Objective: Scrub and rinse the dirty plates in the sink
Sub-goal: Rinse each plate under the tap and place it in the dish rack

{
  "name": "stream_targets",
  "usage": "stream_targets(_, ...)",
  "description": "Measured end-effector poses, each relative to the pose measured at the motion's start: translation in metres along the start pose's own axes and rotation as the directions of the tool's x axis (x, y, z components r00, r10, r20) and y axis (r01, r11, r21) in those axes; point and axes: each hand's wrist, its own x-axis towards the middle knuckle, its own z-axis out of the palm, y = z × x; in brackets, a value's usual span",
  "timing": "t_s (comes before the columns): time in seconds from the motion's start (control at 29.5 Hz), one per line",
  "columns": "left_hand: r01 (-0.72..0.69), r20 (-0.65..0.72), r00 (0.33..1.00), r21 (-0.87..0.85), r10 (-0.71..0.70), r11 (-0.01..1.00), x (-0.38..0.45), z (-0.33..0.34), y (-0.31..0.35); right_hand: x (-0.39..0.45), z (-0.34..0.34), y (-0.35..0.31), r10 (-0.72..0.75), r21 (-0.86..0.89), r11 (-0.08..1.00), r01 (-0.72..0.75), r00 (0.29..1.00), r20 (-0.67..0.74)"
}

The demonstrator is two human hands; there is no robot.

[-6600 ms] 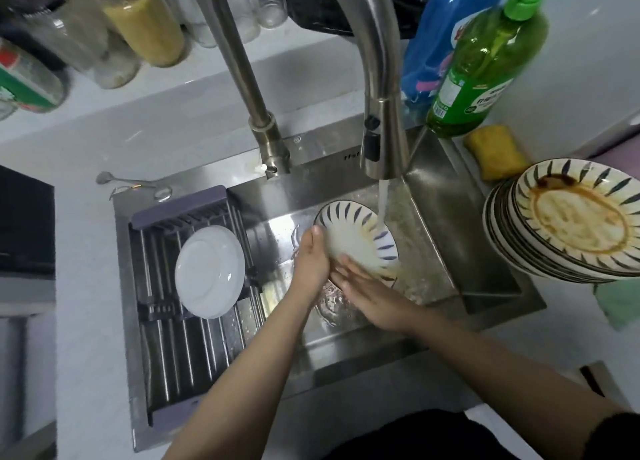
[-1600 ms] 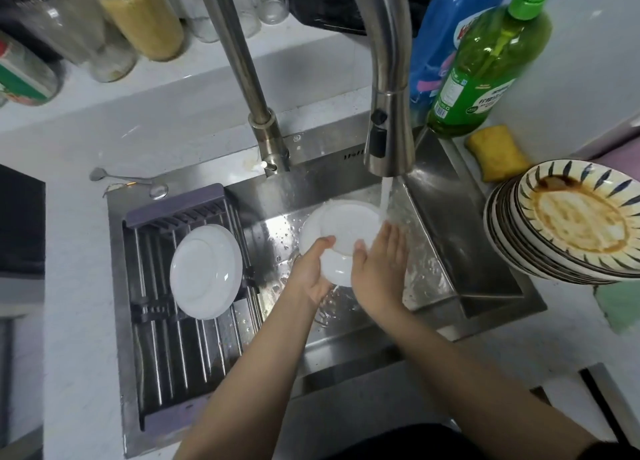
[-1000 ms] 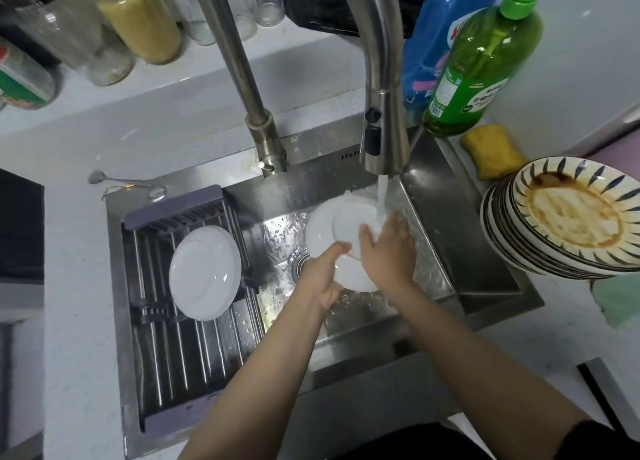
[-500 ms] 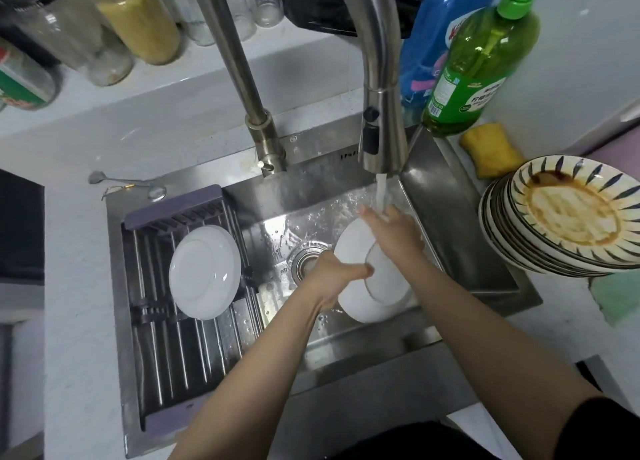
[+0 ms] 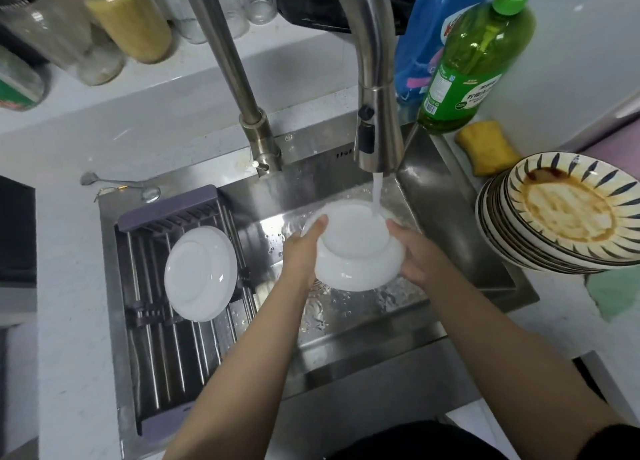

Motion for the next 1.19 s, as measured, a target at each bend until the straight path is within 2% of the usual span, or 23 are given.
stream_targets(0.07, -0.048, -0.189, 0.981, 0.013, 0.049, 0.999, 0.004, 0.005, -0.009, -0.004, -0.003, 0.002, 0.002, 0.062, 0.998, -0.004, 0.999, 0.033)
stream_targets(0.1, -0.07, -0.22, 0.973, 0.003, 0.069, 0.998, 0.005, 0.007, -0.014, -0.006, -0.002, 0.003, -0.015, 0.109, 0.994, 0.012, 1.0, 0.025)
stream_targets(0.24, -0.152, -0.106, 0.982, 0.068, 0.159, 0.986, -0.005, 0.022, -0.028, -0.004, 0.002, 0.013, -0.058, 0.204, 0.975, 0.084, 0.99, -0.129)
stream_targets(0.34, -0.196, -0.078, 0.97, 0.313, 0.231, 0.929, -0.015, 0.031, -0.032, -0.002, 0.003, 0.022, -0.054, 0.228, 0.967, 0.114, 0.965, -0.255)
stream_targets(0.37, -0.224, -0.032, 0.966, 0.386, 0.256, 0.895, -0.018, 0.033, -0.036, -0.001, 0.003, 0.023, -0.064, 0.233, 0.964, 0.13, 0.96, -0.271)
stream_targets(0.48, -0.336, 0.13, 0.939, 0.548, 0.319, 0.766, -0.03, 0.035, -0.051, -0.002, 0.006, 0.025, -0.167, 0.154, 0.964, 0.216, 0.946, -0.277)
stream_targets(0.54, -0.329, 0.155, 0.943, 0.553, 0.294, 0.765, -0.024, 0.037, -0.048, -0.01, 0.014, 0.02, -0.288, -0.01, 0.955, 0.296, 0.919, -0.267)
stream_targets(0.58, -0.302, 0.182, 0.953, 0.545, 0.241, 0.782, -0.021, 0.039, -0.044, -0.016, 0.02, 0.019, -0.358, -0.149, 0.932, 0.33, 0.902, -0.239)
stream_targets(0.61, -0.248, 0.209, 0.965, 0.51, 0.161, 0.824, -0.014, 0.043, -0.038, -0.021, 0.026, 0.019, -0.427, -0.323, 0.877, 0.356, 0.886, -0.181)
stream_targets(0.65, -0.17, 0.231, 0.971, 0.457, 0.068, 0.873, -0.009, 0.046, -0.034, -0.026, 0.03, 0.02, -0.489, -0.51, 0.776, 0.37, 0.865, -0.116)
stream_targets(0.71, -0.008, 0.274, 0.959, 0.301, -0.078, 0.954, -0.006, 0.049, -0.026, -0.032, 0.037, 0.026, -0.561, -0.77, 0.521, 0.368, 0.828, 0.017)
stream_targets(0.81, 0.092, 0.304, 0.947, 0.064, -0.108, 0.994, -0.012, 0.042, 0.0, -0.042, 0.039, 0.027, -0.548, -0.902, 0.185, 0.39, 0.803, 0.234)
stream_targets(0.88, 0.176, 0.273, 0.948, -0.024, -0.163, 0.984, -0.007, 0.031, 0.007, -0.044, 0.031, 0.026, -0.48, -0.905, -0.038, 0.425, 0.786, 0.389)
stream_targets(0.92, 0.21, 0.244, 0.951, -0.061, -0.189, 0.976, -0.007, 0.026, 0.008, -0.044, 0.024, 0.026, -0.422, -0.882, -0.107, 0.458, 0.782, 0.458)
stream_targets(0.98, 0.231, 0.196, 0.959, -0.122, -0.205, 0.965, -0.009, 0.017, 0.006, -0.046, 0.011, 0.023, -0.332, -0.843, -0.147, 0.517, 0.777, 0.535)
stream_targets(1.02, 0.221, 0.198, 0.962, -0.163, -0.187, 0.962, -0.01, 0.013, 0.005, -0.045, 0.006, 0.02, -0.293, -0.854, -0.145, 0.499, 0.803, 0.519)
stream_targets(1.12, 0.169, 0.258, 0.96, -0.212, -0.112, 0.963, -0.022, 0.01, -0.004, -0.028, -0.002, 0.012, -0.195, -0.935, -0.221, 0.277, 0.927, 0.32)
stream_targets(1.19, 0.132, 0.298, 0.951, -0.136, -0.086, 0.982, -0.03, 0.014, -0.009, -0.013, 0.009, 0.011, -0.203, -0.953, -0.228, 0.201, 0.947, 0.249)
